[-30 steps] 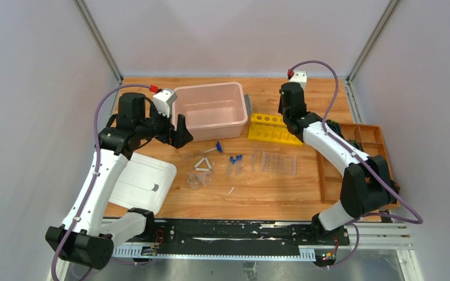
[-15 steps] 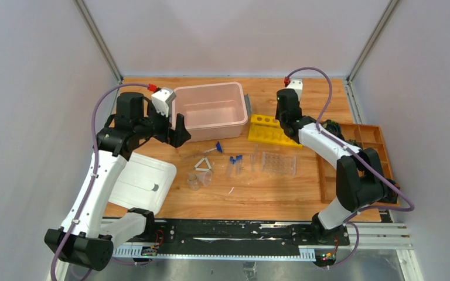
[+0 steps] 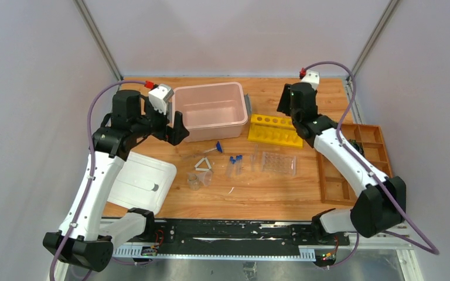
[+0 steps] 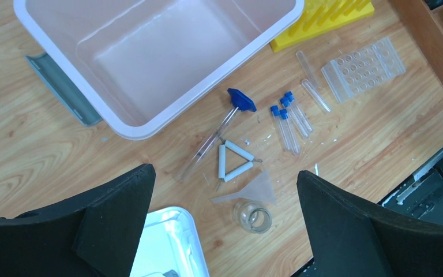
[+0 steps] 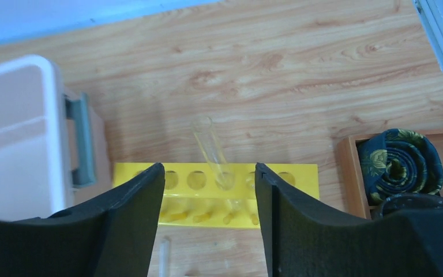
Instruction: Organize the chemistry lab equipment
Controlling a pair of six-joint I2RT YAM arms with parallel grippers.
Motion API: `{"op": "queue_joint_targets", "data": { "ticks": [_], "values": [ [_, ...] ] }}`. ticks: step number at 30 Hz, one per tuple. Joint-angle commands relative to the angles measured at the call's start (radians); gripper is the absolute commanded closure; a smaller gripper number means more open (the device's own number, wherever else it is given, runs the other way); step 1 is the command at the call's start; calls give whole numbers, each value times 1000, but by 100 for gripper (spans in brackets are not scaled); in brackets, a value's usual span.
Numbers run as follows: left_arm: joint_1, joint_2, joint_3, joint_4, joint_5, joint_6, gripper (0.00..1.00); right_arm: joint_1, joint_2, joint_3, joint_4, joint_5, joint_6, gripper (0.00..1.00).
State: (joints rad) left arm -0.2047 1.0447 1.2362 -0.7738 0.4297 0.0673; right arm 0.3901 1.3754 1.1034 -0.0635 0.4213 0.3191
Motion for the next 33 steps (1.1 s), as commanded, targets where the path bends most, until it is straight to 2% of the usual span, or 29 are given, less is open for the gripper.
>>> {"op": "queue_joint_targets", "data": {
  "ticks": [1,7,12,16,22,29,33],
  "values": [
    [-2,-11,45,-17,-7,16,0,15,-69,124,-217,-64,104,40],
    [-2,-2,70,-55,-20,35,0,187,-61,139,-351,-107,157,53],
    [-2,-1,67,-74,-20,27,1,265,8,21,-334,-182,268,68],
    [-2,-10,62,-76,-10,23,2,286,87,-49,-289,-239,322,72],
    [-2,-31,51,-76,24,47,5,322,179,-67,-239,-204,323,72],
    [-2,-45,33,-78,71,65,7,323,286,-28,-246,-82,332,62],
    [-2,-44,38,-84,86,64,7,326,355,16,-246,-20,340,60]
  ]
}}
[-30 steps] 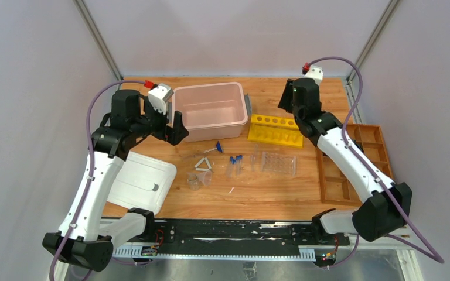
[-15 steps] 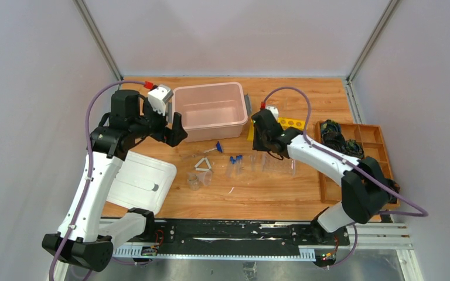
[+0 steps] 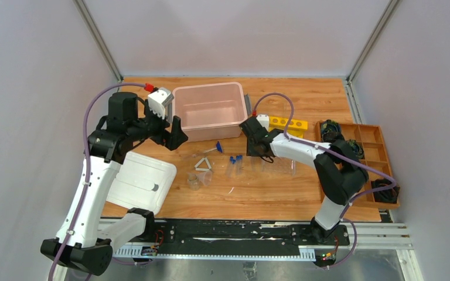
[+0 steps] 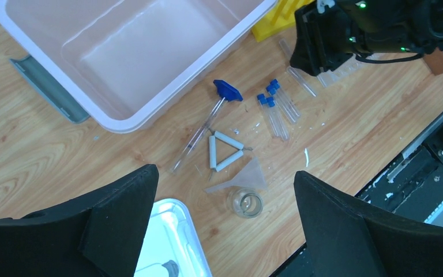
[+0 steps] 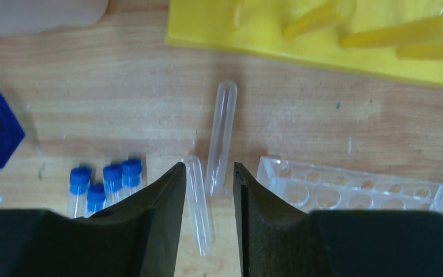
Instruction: Organize the chemistry lab equipment
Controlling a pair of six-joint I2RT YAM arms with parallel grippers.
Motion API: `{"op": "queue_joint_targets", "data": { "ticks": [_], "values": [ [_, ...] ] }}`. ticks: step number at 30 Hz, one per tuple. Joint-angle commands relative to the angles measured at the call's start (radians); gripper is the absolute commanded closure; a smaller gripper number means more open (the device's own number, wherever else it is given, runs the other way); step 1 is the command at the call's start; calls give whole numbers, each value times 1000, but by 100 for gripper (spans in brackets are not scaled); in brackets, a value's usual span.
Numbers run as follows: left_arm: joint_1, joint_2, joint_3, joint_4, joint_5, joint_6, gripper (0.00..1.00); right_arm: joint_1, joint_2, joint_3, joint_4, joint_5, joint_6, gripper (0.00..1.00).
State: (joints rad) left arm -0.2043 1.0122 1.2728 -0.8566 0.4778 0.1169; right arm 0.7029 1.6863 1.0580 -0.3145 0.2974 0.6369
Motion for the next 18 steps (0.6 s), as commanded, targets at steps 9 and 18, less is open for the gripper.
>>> {"op": "queue_joint_targets", "data": {
  "ticks": [9,18],
  "values": [
    [-3,-12,-20,-5,40,42,7,13,135,125,-16,220,44,65],
    [-3,-5,-7,-6,50,43,7,12,196,118,-17,221,69,66]
  ]
}}
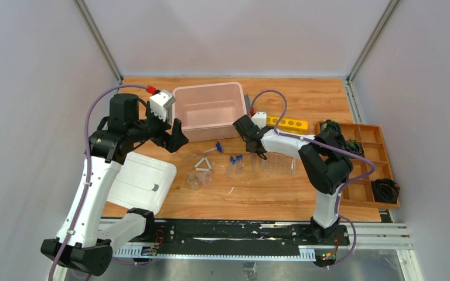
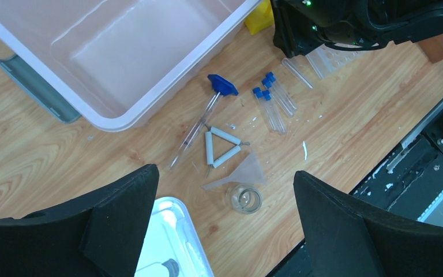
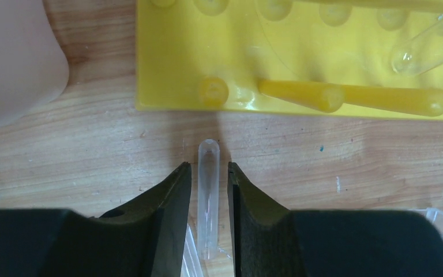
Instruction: Organize the chemistry lab equipment
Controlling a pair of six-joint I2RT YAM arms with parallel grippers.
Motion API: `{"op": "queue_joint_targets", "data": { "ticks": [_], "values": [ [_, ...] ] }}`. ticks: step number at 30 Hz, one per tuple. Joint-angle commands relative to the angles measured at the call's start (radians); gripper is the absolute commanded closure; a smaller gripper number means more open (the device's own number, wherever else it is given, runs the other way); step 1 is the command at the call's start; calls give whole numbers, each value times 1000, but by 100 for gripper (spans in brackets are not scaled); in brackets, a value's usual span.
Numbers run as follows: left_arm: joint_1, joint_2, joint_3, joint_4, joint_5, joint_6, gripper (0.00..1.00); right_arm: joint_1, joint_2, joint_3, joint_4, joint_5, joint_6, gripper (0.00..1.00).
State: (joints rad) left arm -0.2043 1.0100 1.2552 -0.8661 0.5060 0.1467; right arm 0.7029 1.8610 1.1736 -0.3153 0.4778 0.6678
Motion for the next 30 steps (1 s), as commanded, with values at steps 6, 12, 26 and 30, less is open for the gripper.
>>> {"op": "queue_joint_targets", "data": {
  "ticks": [6,12,26,30],
  "values": [
    [-3,0,17,4,35,6,7,12,27,-13,10,14,36,76],
    [-3,-10,27,4,12,4,5,12,-42,-11,16,-12,17,99],
    [-3,-22,90,5,8,-49,0,53,-519,-199,27,-200,112,100],
    [-3,-41,93,22,68,-58,0,106,-682,-227,125,-233,116,100]
  ]
}}
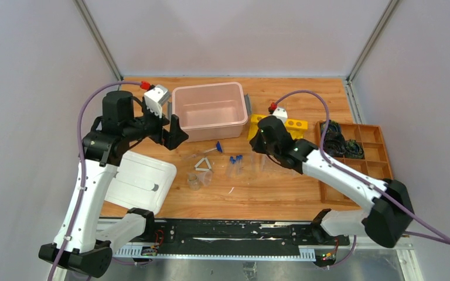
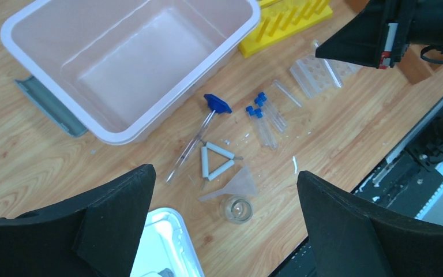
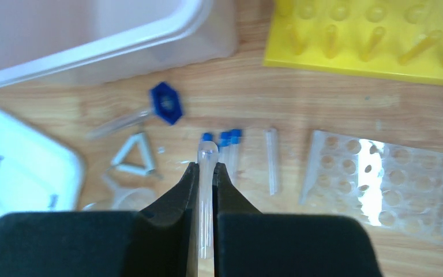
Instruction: Organize the chemistry lab equipment
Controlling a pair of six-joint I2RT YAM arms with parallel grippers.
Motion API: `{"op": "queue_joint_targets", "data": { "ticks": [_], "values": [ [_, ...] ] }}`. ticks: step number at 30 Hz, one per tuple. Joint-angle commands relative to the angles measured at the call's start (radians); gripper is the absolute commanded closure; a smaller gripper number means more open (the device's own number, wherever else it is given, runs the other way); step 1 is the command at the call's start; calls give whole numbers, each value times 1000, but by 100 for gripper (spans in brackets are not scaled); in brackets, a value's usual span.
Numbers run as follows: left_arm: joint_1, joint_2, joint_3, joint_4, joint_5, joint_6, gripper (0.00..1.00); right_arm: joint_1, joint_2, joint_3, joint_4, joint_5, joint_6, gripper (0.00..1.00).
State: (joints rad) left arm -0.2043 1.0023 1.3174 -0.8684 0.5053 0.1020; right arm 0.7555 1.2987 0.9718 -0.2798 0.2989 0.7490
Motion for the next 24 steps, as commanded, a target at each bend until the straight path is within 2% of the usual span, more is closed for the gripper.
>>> {"op": "queue_joint_targets", "data": {
  "ticks": [1,5,11,20,24],
  "values": [
    [-3,-33,27,23,93,-18,0,75,-145,-21,127,-52,19,100],
    [-3,-40,-5,23,188,-27,1,174,-157,56,237,-40,-66,100],
    [-3,-44,-55,70,321,-94,6,286,-77,200,348,-36,-141,100],
    [-3,-42,-153,216,482,-274,18,356,33,294,424,-64,-157,100],
    [-3,-45,-196,286,502,-350,22,372,43,297,444,-61,-161,100]
  ]
}}
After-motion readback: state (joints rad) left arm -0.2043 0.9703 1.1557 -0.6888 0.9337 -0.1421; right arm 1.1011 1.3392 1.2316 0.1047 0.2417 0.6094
